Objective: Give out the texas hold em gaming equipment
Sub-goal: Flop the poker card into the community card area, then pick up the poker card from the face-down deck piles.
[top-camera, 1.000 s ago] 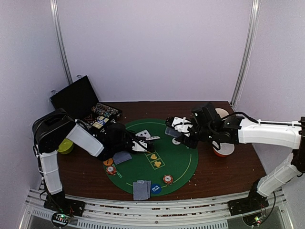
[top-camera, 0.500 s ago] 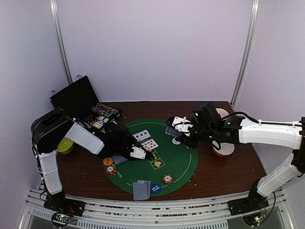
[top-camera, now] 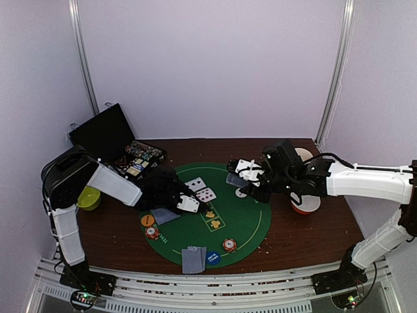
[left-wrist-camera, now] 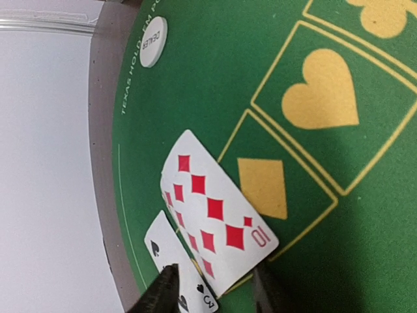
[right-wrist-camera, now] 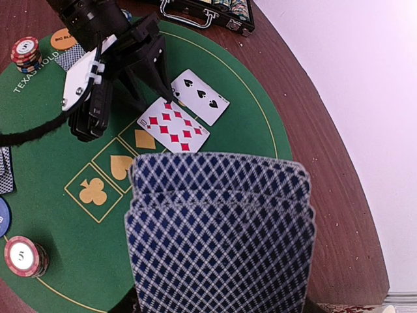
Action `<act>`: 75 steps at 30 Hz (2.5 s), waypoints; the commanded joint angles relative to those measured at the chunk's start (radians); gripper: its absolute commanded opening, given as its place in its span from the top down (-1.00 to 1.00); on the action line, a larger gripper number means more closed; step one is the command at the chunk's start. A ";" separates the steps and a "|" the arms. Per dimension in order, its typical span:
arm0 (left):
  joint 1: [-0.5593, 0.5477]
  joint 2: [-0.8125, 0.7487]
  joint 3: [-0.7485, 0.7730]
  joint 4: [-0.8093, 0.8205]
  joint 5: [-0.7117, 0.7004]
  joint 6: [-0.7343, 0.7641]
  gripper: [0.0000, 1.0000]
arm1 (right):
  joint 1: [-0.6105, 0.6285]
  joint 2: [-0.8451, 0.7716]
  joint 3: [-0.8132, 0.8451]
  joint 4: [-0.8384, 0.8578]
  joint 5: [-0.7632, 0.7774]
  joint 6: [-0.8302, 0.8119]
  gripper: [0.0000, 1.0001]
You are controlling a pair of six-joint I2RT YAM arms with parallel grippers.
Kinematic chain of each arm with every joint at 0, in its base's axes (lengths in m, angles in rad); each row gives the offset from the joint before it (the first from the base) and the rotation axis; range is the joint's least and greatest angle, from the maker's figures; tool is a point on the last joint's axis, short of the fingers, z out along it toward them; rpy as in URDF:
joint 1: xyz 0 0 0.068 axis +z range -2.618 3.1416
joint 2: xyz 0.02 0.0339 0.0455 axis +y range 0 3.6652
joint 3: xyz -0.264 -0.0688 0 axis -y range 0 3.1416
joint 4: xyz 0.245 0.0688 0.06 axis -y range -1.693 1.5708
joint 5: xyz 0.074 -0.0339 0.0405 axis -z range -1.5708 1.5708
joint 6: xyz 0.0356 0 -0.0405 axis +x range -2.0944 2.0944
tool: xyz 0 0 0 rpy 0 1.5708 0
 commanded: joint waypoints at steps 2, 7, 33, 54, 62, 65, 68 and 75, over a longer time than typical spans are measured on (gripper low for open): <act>0.004 -0.067 -0.036 -0.084 -0.042 -0.008 0.05 | -0.003 -0.025 0.008 -0.007 0.007 0.002 0.00; -0.002 -0.197 -0.030 -0.160 -0.065 -0.068 0.00 | -0.002 -0.027 0.004 -0.007 0.009 0.002 0.00; -0.066 -0.167 0.243 0.057 0.503 -1.599 -0.97 | 0.000 0.045 0.050 0.033 -0.034 0.015 0.01; -0.110 -0.071 0.446 -0.325 0.232 -1.411 -0.22 | 0.017 0.078 0.077 0.034 -0.029 0.005 0.02; -0.108 -0.127 0.434 -0.395 0.149 -1.358 0.19 | 0.017 0.055 0.062 0.028 -0.005 0.003 0.02; -0.108 -0.147 0.423 -0.405 0.132 -1.344 0.26 | 0.016 0.057 0.062 0.024 -0.002 0.003 0.02; -0.108 -0.167 0.411 -0.407 0.126 -1.336 0.29 | 0.018 0.058 0.063 0.022 -0.001 0.006 0.02; -0.108 -0.208 0.381 -0.397 0.179 -1.305 0.81 | 0.017 0.056 0.066 0.019 0.000 0.007 0.02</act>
